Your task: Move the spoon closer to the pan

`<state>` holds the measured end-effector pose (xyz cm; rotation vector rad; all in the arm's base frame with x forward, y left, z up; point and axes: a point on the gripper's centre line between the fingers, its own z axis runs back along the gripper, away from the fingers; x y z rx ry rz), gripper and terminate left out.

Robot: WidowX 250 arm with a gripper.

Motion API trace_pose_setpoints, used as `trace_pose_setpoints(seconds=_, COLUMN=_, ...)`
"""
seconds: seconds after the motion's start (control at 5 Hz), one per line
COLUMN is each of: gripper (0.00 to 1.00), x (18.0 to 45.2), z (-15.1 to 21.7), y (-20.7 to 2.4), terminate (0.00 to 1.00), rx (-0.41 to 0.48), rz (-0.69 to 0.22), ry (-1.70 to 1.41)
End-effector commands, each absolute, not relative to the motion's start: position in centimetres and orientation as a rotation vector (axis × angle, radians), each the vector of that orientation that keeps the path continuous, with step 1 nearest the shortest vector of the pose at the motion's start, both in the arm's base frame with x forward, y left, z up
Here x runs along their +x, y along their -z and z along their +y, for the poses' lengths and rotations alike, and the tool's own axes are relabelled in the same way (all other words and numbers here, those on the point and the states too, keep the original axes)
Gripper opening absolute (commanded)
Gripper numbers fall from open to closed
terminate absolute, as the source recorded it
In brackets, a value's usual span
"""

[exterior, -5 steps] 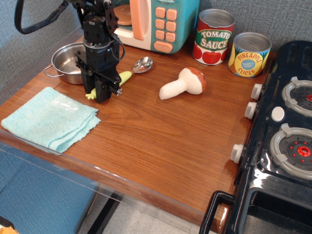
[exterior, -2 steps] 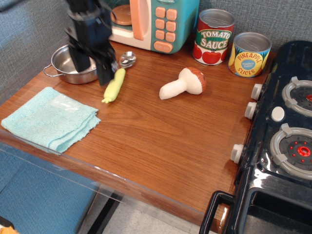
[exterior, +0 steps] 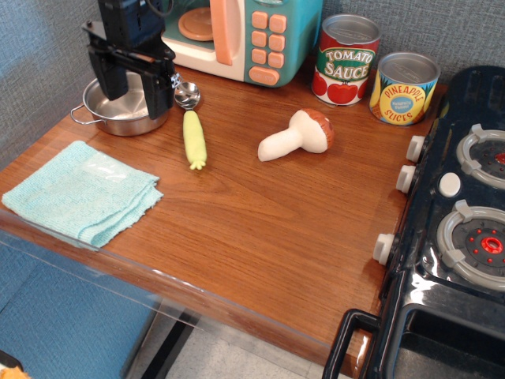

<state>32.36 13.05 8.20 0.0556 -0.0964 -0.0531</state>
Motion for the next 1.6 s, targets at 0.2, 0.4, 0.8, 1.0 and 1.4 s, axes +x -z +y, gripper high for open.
trace_pose_setpoints(seconds=0.2, gripper=1.0, x=32.34, z=13.25, y=-10.74, terminate=0.0, rx=0.088, rz=-0.168, ry=0.044)
trace_pose_setpoints(seconds=0.4, gripper=1.0, x=32.34, z=13.25, y=-10.74, terminate=0.0, rx=0.088, rz=-0.168, ry=0.044)
trace_pose_setpoints(seconds=0.8, gripper=1.0, x=32.34, z=13.25, y=-10.74, terminate=0.0, rx=0.088, rz=-0.168, ry=0.044)
trace_pose_setpoints(seconds=1.0, gripper=1.0, x=32.34, z=13.25, y=-10.74, terminate=0.0, rx=0.088, rz=-0.168, ry=0.044)
trace_pose_setpoints(seconds=1.4, gripper=1.0, x=32.34, z=13.25, y=-10.74, terminate=1.0, rx=0.088, rz=-0.168, ry=0.044)
